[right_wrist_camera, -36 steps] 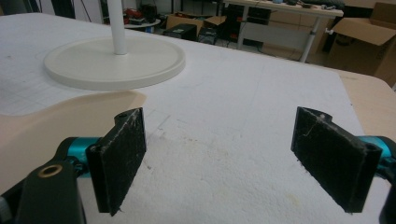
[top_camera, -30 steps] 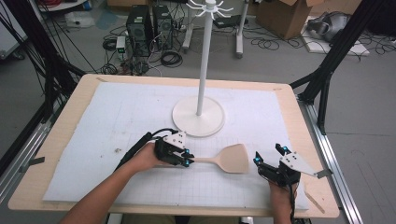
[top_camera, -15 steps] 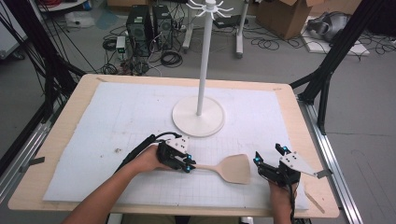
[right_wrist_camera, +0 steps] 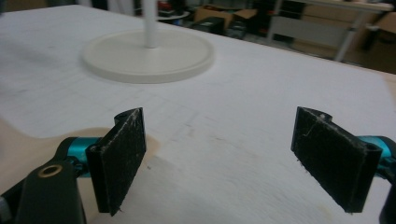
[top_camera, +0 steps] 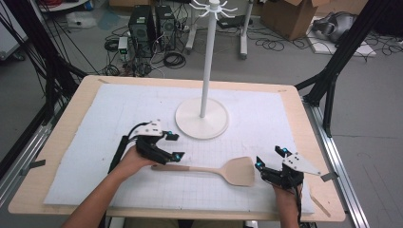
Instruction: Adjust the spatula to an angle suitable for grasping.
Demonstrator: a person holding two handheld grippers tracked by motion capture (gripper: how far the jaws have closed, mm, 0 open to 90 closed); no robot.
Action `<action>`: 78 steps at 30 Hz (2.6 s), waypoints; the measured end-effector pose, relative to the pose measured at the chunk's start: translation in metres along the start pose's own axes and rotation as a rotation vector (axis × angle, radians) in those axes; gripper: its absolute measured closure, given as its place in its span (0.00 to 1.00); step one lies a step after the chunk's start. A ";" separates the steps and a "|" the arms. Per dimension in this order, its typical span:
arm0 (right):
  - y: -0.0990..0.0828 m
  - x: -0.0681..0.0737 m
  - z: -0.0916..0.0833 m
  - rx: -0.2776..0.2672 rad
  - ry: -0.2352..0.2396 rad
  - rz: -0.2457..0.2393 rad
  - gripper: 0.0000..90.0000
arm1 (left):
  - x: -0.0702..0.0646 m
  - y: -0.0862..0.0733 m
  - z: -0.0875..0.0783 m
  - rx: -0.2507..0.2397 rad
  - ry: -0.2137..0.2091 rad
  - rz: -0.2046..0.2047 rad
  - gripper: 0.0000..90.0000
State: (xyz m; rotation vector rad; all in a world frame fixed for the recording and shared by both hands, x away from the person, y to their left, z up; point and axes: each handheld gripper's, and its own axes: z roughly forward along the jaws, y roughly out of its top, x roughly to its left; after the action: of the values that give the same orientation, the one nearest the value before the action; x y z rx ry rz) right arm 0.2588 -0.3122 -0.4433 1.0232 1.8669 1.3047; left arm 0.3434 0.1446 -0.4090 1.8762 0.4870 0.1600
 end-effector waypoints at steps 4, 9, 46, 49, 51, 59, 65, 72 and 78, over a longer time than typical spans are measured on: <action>0.030 0.026 0.021 0.064 0.241 -0.149 0.26 | 0.007 -0.011 -0.031 -0.077 0.151 -0.021 0.20; 0.052 0.062 0.053 0.189 0.469 -0.313 0.39 | 0.010 -0.025 -0.052 -0.117 0.255 -0.051 0.20; 0.062 0.093 0.113 0.604 0.721 -0.459 0.86 | 0.014 -0.046 -0.064 -0.104 0.276 -0.086 0.21; 0.062 0.090 0.111 0.606 0.691 -0.424 0.86 | 0.014 -0.046 -0.064 -0.105 0.278 -0.087 0.21; 0.061 0.086 0.110 0.610 0.662 -0.377 0.86 | 0.013 -0.046 -0.064 -0.102 0.277 -0.087 0.21; 0.057 0.079 0.101 0.610 0.530 -0.210 0.86 | 0.013 -0.046 -0.063 -0.105 0.278 -0.088 0.21; 0.055 0.079 0.096 0.630 0.445 -0.136 0.86 | 0.013 -0.046 -0.063 -0.101 0.278 -0.087 0.21; 0.055 0.080 0.095 0.653 0.385 -0.084 0.86 | 0.013 -0.047 -0.063 -0.105 0.280 -0.091 0.21; 0.054 0.082 0.093 0.663 0.393 -0.078 0.85 | 0.013 -0.048 -0.061 -0.105 0.283 -0.092 0.22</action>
State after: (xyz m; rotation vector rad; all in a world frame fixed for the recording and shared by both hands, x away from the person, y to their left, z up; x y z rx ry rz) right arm 0.3087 -0.1875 -0.4257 1.0371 2.7164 0.8884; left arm 0.3220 0.2167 -0.4336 1.7322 0.7423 0.3858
